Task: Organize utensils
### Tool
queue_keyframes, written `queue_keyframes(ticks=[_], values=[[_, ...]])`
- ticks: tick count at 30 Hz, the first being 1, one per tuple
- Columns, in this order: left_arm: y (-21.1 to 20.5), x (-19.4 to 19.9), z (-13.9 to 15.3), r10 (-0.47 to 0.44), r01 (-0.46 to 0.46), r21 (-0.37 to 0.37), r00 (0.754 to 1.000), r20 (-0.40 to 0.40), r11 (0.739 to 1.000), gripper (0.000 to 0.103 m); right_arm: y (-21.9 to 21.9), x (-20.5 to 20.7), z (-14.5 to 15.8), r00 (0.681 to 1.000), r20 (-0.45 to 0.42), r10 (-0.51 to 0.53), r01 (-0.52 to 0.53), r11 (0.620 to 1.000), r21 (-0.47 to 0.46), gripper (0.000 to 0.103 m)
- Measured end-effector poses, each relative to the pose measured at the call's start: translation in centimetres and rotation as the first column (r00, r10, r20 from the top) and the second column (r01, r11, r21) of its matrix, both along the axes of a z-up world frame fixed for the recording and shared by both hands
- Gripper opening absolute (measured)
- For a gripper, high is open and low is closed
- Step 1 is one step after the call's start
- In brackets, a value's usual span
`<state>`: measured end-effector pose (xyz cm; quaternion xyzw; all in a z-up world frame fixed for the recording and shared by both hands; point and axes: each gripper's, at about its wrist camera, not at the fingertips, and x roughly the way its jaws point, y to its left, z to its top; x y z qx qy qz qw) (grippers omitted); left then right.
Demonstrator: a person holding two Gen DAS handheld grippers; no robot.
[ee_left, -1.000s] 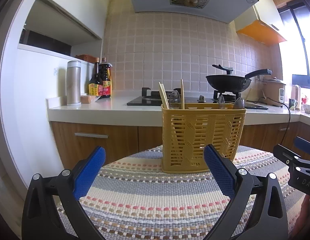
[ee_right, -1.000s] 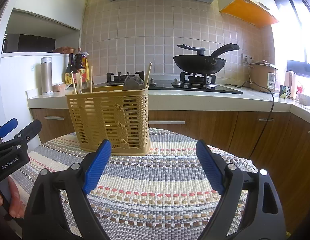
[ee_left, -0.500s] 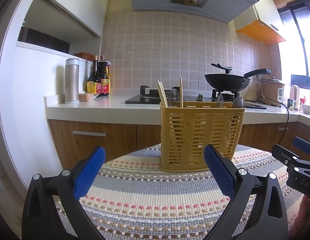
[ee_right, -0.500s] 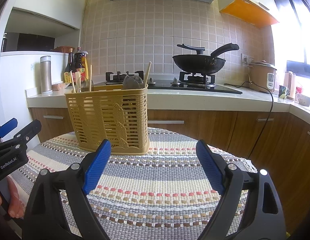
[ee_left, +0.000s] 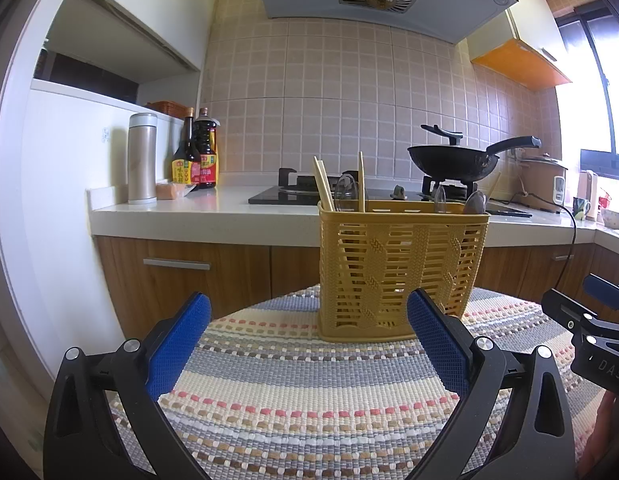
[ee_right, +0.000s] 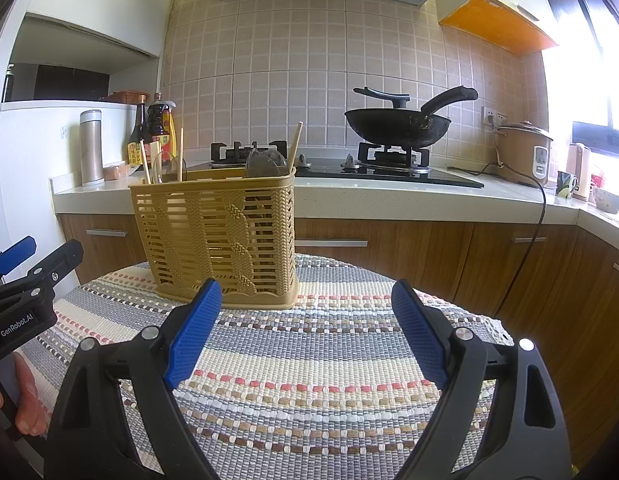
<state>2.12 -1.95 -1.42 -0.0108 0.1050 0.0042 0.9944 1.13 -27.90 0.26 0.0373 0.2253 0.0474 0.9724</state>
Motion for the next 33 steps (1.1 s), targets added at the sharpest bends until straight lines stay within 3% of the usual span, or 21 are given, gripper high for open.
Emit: queue_keyframes(ticks=[33], values=[[-0.23,0.13,-0.13,-0.005,0.005,0.008,1.000,-0.007,1.000,0.095,-0.02,0.01,-0.11,1.000,-0.004,0.002,-0.002,1.000,0.000,0.082]])
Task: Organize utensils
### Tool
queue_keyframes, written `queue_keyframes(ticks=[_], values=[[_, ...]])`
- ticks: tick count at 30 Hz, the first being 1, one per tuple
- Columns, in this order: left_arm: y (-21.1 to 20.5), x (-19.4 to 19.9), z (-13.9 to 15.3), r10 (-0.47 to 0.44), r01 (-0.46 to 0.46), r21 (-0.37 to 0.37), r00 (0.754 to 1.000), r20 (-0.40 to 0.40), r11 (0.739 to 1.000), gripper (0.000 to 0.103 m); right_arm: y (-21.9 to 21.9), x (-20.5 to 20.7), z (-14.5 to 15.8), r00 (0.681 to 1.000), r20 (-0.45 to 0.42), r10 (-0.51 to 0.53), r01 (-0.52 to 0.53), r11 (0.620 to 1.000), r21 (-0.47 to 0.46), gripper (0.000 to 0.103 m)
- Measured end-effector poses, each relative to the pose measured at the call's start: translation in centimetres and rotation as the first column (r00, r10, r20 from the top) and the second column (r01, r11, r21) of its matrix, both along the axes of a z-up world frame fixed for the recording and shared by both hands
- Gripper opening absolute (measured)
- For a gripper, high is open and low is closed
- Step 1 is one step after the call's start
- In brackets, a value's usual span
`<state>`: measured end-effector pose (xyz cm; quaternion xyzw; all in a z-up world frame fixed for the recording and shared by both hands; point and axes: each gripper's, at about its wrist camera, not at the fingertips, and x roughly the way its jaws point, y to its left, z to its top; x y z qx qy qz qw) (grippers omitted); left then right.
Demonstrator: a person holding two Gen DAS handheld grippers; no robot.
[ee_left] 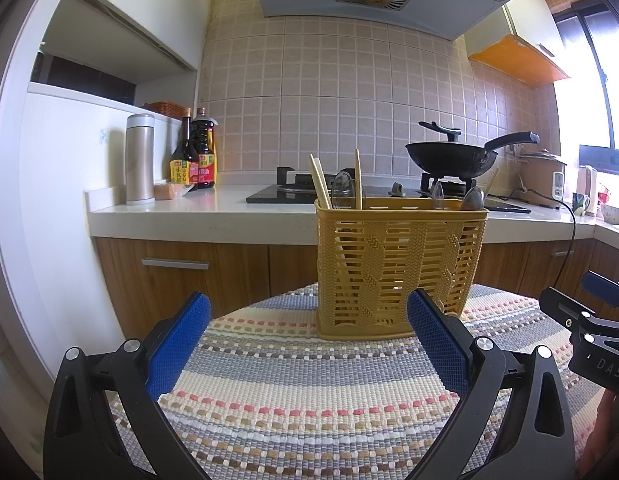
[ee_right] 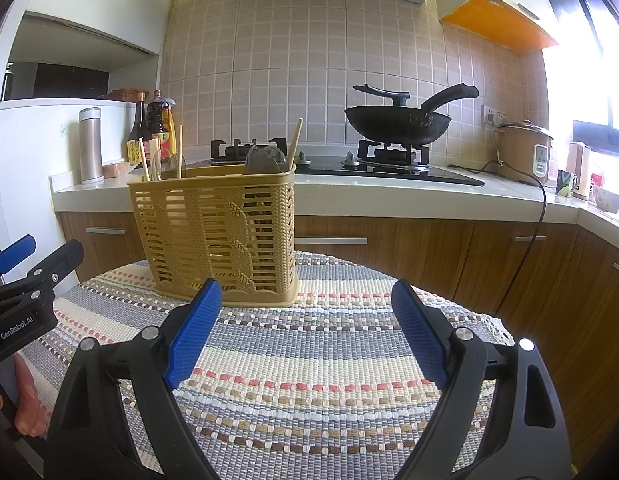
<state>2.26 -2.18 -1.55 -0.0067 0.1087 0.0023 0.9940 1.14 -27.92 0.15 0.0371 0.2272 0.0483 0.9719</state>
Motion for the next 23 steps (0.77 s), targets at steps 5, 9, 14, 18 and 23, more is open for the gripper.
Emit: queue_keyframes(ticks=[5,9,14,18,23], values=[[0.00,0.02,0.00,0.000,0.000,-0.001,1.000,0.000,1.000,0.095,0.00,0.03,-0.02,1.000,-0.001,0.000,0.000,1.000,0.000,0.083],[0.06,0.05,0.00,-0.003,0.003,-0.003,1.000,-0.001,1.000,0.095,0.01,0.05,-0.01,1.000,-0.002,0.000,0.000,1.000,0.000,0.083],[0.39,0.01,0.07,0.009,-0.009,-0.019,1.000,-0.003,1.000,0.096,0.01,0.06,-0.02,1.000,-0.003,-0.002,0.002,1.000,0.000,0.083],[0.94,0.14,0.03,0.000,-0.001,-0.044,1.000,-0.015,0.999,0.096,0.01,0.11,-0.20,1.000,-0.008,-0.004,0.004,1.000,0.002,0.083],[0.90,-0.01,0.05,0.005,-0.005,-0.035,1.000,-0.011,0.999,0.096,-0.02,0.20,-0.24,1.000,-0.010,-0.005,0.005,1.000,0.003,0.083]])
